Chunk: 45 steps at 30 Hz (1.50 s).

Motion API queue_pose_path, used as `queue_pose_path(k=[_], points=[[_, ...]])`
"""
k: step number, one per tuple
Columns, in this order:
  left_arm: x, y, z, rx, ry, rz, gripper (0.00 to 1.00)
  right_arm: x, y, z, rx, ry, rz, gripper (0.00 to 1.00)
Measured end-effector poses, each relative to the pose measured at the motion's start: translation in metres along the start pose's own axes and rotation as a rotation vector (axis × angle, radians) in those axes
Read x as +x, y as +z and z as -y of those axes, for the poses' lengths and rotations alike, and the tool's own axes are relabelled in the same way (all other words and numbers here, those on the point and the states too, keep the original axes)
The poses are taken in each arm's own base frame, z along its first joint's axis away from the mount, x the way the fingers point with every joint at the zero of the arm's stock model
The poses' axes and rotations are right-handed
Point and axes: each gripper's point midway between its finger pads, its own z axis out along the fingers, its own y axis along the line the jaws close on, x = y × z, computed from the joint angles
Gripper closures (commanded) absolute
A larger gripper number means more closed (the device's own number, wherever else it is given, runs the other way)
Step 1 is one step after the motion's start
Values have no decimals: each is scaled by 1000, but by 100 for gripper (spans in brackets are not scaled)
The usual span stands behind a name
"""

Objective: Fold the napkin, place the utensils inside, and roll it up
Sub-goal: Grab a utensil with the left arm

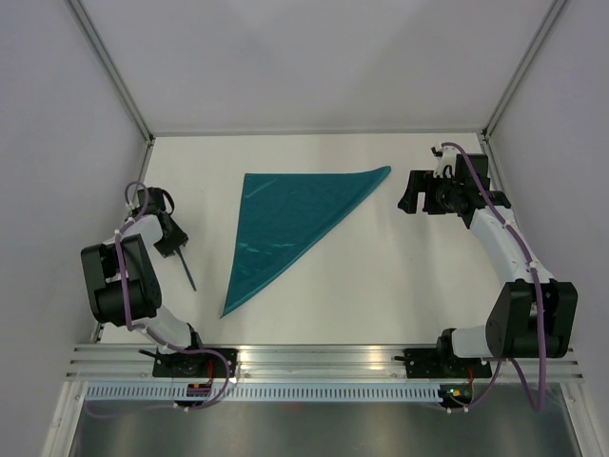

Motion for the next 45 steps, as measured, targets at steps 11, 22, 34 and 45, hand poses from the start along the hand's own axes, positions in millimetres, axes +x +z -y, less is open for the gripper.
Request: queue_pose_path(k=[11, 22, 34, 45], points=[[24, -12, -9, 9, -29, -12, 59, -3, -4, -1, 0, -5, 13, 5], [35, -15, -9, -50, 13, -53, 69, -6, -8, -3, 2, -11, 29, 4], [34, -13, -2, -75, 42, -93, 98, -6, -8, -3, 2, -11, 29, 5], [18, -18, 18, -9, 97, -126, 98, -6, -8, -3, 2, -11, 29, 4]])
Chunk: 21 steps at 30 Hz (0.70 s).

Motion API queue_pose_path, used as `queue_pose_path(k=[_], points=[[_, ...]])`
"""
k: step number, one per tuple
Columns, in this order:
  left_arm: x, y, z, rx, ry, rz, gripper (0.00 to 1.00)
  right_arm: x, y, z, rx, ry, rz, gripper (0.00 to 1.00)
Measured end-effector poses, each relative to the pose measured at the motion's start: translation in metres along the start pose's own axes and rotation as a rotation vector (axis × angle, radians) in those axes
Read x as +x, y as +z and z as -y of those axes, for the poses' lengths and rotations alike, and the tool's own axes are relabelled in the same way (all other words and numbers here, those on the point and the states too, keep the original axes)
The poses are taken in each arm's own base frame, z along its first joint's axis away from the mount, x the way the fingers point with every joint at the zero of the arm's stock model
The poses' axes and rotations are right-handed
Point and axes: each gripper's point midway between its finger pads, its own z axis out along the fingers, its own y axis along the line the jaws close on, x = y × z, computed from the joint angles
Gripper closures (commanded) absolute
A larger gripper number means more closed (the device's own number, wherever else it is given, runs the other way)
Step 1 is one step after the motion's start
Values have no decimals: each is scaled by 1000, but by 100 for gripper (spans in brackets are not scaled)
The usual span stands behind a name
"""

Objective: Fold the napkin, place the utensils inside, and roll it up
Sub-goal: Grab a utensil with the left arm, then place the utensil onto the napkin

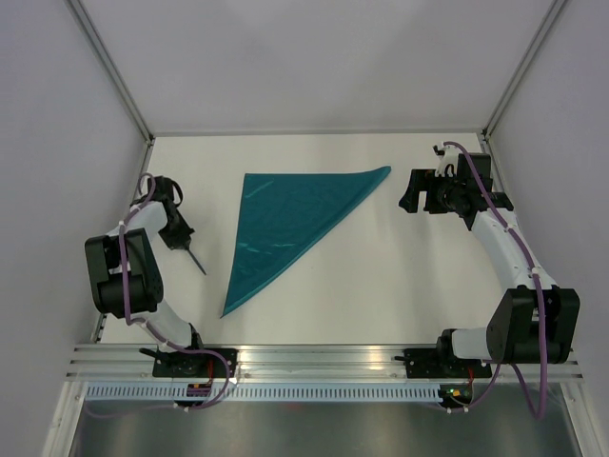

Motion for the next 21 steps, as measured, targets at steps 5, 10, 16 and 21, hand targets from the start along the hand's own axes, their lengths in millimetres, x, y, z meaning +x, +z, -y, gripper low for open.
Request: queue_pose_path(k=[5, 10, 16, 21], points=[[-27, -16, 21, 100, 65, 52, 98, 0, 1, 0, 0, 1, -2, 5], [-52, -48, 60, 239, 242, 143, 98, 1, 1, 0, 0, 1, -3, 5], [-33, -94, 153, 430, 588, 228, 98, 2, 2, 1, 0, 2, -7, 4], [16, -121, 236, 580, 882, 229, 98, 4, 4, 2, 1, 6, -16, 5]])
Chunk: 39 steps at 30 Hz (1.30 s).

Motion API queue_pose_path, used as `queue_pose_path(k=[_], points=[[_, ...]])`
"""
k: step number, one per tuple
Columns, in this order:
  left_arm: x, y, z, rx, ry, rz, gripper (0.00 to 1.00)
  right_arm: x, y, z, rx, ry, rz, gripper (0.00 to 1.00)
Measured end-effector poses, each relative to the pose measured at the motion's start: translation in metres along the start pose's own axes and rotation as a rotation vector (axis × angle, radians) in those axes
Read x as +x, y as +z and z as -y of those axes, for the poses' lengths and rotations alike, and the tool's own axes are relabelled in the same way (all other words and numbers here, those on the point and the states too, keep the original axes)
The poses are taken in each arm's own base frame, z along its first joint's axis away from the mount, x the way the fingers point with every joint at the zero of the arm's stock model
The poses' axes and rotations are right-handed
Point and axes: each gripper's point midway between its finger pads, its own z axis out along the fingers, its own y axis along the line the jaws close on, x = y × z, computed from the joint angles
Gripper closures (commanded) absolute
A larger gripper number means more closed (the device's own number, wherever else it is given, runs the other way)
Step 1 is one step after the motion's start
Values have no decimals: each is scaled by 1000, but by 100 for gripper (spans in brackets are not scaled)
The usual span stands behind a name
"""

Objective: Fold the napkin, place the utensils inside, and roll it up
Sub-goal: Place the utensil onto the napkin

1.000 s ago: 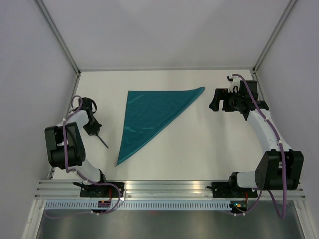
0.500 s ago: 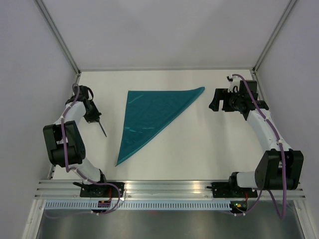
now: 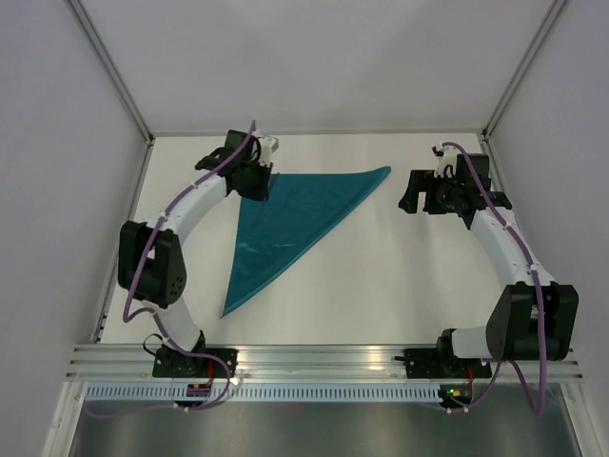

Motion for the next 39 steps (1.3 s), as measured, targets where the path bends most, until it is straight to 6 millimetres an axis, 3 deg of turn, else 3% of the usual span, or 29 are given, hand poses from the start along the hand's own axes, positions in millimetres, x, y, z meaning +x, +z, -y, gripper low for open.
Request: queue_pose_path(k=[5, 10, 15, 24, 39], points=[[7, 44, 61, 118, 171, -118, 98, 0, 1, 1, 3, 1, -1, 5], [29, 75, 93, 172, 253, -226, 98, 0, 1, 3, 15, 0, -1, 5], [42, 84, 116, 217, 299, -273, 98, 0, 1, 4, 23, -2, -1, 5], [60, 100, 137, 254, 332, -320, 98, 2, 3, 6, 27, -2, -7, 5], [62, 115, 152, 281, 349, -322, 98, 3, 4, 7, 28, -1, -11, 5]])
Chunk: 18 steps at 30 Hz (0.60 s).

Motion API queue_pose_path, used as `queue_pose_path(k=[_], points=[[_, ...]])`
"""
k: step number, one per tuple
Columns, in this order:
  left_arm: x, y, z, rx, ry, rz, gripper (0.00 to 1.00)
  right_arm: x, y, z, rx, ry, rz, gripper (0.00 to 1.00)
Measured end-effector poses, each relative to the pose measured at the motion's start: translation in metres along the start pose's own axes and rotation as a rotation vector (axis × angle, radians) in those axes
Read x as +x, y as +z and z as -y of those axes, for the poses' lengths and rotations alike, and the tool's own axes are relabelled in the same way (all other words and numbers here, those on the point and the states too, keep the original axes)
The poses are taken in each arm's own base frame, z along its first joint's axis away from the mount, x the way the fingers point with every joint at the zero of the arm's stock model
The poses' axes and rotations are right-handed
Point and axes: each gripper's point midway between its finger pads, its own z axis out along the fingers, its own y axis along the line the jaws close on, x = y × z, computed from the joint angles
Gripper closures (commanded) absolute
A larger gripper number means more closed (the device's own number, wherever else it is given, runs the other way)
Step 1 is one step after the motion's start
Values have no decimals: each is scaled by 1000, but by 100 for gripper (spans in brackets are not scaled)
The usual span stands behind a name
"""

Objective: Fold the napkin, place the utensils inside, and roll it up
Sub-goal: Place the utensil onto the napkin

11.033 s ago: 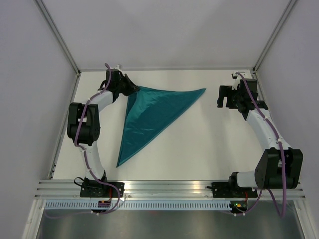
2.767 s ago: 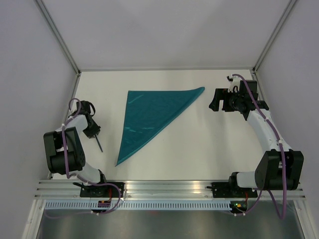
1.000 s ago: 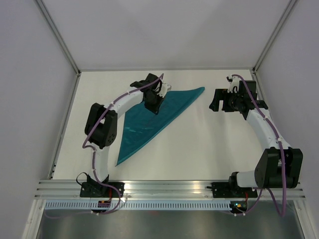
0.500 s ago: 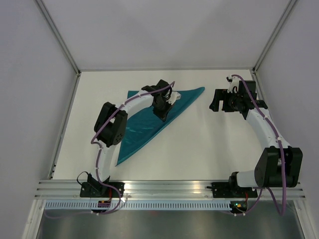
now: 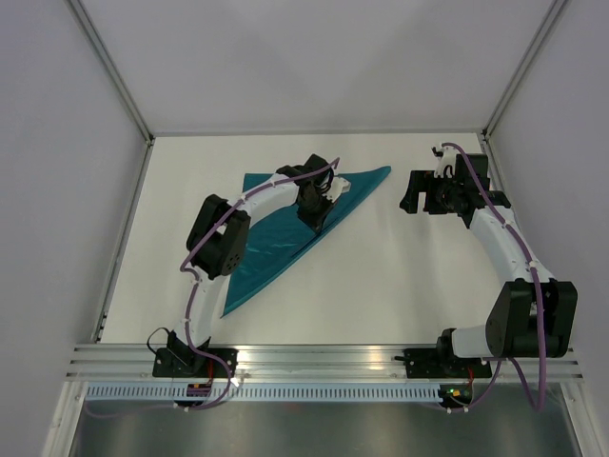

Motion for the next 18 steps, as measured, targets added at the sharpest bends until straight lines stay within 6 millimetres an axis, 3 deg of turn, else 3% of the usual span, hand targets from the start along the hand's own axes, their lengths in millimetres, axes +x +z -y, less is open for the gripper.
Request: queue_pose_path(k=[18], points=[[1, 10, 6, 28, -15, 12, 98, 0, 0, 0, 2, -1, -2, 5]])
